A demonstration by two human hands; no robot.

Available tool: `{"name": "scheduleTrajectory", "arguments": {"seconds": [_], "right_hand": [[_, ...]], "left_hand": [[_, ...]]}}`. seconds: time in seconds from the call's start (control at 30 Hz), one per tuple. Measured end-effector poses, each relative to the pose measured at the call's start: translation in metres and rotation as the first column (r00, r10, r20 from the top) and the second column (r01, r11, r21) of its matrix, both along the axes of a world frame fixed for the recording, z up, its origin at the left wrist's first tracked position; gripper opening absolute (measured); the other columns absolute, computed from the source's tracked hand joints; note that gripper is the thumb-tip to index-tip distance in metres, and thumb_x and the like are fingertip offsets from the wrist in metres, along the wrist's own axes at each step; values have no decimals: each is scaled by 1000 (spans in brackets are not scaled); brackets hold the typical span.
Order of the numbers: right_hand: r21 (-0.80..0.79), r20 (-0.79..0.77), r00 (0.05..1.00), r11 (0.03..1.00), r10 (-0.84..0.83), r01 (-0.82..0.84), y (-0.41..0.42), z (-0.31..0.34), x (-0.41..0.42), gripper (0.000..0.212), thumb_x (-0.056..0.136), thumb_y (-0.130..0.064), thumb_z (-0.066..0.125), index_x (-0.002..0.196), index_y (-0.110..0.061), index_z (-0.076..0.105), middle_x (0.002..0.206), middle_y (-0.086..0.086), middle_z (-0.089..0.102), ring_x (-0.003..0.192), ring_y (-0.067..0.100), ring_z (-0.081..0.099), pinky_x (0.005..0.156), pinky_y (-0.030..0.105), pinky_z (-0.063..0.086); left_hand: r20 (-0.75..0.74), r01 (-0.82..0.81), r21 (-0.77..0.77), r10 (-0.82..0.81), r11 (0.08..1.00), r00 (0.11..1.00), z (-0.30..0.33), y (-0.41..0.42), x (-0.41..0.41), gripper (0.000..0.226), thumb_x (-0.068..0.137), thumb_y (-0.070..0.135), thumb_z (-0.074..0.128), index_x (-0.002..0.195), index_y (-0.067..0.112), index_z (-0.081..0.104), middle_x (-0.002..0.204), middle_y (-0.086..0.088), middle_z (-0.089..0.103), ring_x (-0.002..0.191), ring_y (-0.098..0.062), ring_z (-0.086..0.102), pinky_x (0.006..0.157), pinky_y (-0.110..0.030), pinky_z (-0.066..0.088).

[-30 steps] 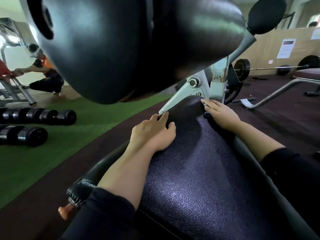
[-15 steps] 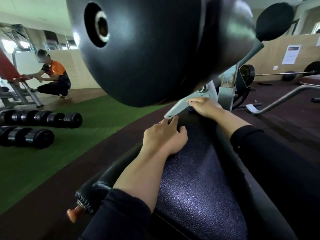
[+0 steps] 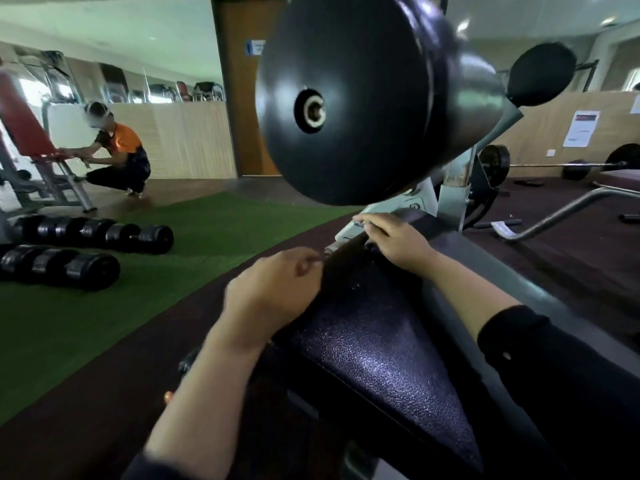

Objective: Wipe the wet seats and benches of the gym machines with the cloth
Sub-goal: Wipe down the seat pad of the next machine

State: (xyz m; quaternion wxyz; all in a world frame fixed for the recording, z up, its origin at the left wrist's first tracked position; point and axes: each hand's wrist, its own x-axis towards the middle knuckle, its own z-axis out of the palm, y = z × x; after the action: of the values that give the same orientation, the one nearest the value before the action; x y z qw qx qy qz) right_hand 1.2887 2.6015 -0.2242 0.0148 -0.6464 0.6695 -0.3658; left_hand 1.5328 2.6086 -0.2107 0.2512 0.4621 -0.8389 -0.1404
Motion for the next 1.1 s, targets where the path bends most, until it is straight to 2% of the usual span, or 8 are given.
{"name": "scheduleTrajectory", "arguments": {"seconds": [0.17,0.27,0.43,0.57,0.77,0.93,1.03,1.1], "right_hand": [[107,43,942,936,332,-335,19,5,90,28,100,-30,42,122,-37,58,103,-29,60,77,-3,61,79,22,52],[126,-128,952,957,277,-261,16,-2,99,32,90,-50,40,120,-49,53,99,-29,63,93,-8,58,88,22,43],[121,-141,949,956,282,-266,18,1,98,29,91,-49,46,112,-40,65,126,-17,59,120,0,47,107,26,31],[216,-177,964,964,196,-156,22,7,94,55,79,-76,32,116,-48,62,134,-24,47,128,1,39,110,26,27],[212,-253,959,975,128,-74,25,4,118,34,92,-59,35,112,-50,61,126,-26,53,125,-1,40,105,23,29],[-22,-383,913,987,139,-159,81,-18,156,41,94,-57,28,131,-52,45,140,-19,45,133,4,36,109,26,31],[-36,-450,876,977,172,-211,118,-33,136,43,95,-57,26,138,-57,26,148,-26,29,141,-3,17,114,17,13],[12,-317,930,981,187,-194,121,-32,104,39,95,-59,29,134,-61,28,147,-31,27,140,-9,12,111,7,4]], "left_hand": [[-565,93,284,88,954,821,-65,19,61,45,88,69,39,91,40,72,86,10,73,90,-14,68,88,-49,52],[-731,122,271,122,955,671,-78,25,47,44,94,56,34,90,35,72,84,-4,72,83,-20,68,81,-54,54],[-796,143,255,124,956,592,-85,20,39,43,91,54,31,98,40,71,94,5,73,92,-17,68,83,-57,53],[-812,142,288,163,947,561,-85,21,38,45,90,48,30,97,34,72,93,6,73,92,-15,68,83,-57,53],[-815,146,305,179,941,551,-81,26,38,41,99,37,32,90,32,71,82,-11,71,81,-27,68,70,-56,53],[-819,103,265,168,959,549,-84,27,39,47,99,39,34,80,-1,51,64,-8,50,60,-14,45,58,-38,39],[-811,94,278,181,956,557,-84,29,39,43,102,33,32,82,16,66,69,-2,65,65,-15,60,66,-36,50],[-813,110,304,198,946,548,-82,31,39,42,100,36,31,83,28,69,78,-7,69,76,-21,66,71,-49,57]]}}
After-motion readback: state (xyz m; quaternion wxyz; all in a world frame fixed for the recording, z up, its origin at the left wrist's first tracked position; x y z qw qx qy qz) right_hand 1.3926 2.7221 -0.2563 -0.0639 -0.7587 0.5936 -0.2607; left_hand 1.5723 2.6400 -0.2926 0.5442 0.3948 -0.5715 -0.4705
